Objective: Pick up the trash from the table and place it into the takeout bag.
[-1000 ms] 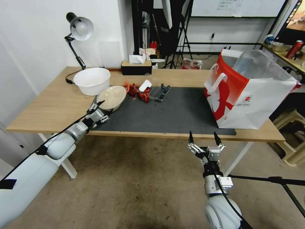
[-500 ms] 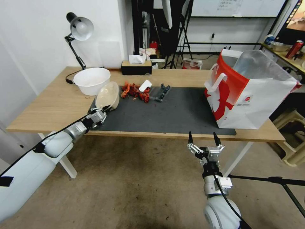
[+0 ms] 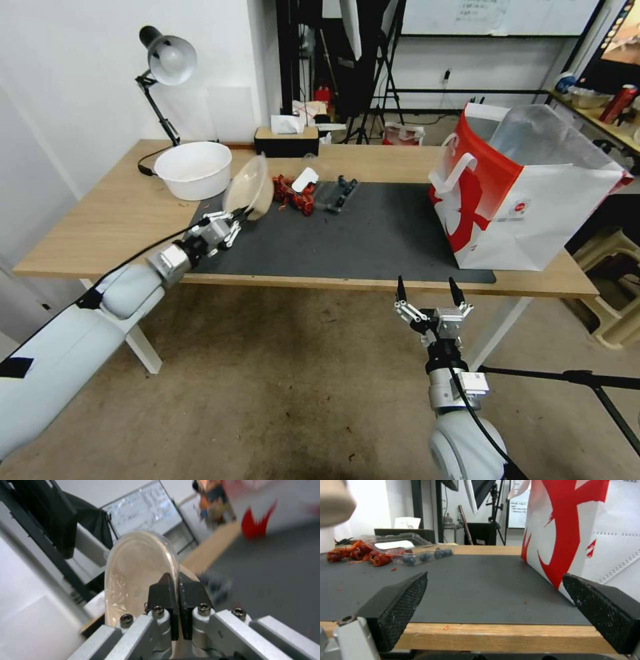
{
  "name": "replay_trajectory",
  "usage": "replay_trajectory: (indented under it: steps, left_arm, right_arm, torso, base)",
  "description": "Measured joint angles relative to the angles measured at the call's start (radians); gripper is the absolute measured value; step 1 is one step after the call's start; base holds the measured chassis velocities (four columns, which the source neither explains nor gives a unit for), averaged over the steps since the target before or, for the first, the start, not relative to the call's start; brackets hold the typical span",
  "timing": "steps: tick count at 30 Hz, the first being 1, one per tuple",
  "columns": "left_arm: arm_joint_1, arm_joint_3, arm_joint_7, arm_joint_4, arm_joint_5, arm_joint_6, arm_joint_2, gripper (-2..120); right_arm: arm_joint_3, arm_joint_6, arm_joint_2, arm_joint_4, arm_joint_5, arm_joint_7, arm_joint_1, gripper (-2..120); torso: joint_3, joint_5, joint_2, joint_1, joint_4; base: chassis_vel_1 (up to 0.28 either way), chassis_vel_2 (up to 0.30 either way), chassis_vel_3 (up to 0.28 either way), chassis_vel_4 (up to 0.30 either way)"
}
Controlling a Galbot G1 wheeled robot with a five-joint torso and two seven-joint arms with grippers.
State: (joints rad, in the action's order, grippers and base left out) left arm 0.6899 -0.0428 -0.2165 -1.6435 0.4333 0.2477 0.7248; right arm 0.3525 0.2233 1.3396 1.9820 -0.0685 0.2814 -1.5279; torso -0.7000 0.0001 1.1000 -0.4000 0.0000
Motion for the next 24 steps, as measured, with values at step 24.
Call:
replay_trajectory:
  steps: [24]
  left_arm:
    - [-0.554,-0.428,0.113,0.003,0.619,-0.059,0.226,0]
  right_arm:
    - [0.043,0.004,0.008,0.007,-0.002,0.0,-0.01,100]
  torso:
    - [0.0,-0.0003,0.0,0.0,0.0]
  base:
    - [0.0,0.0,0.0,0.0]
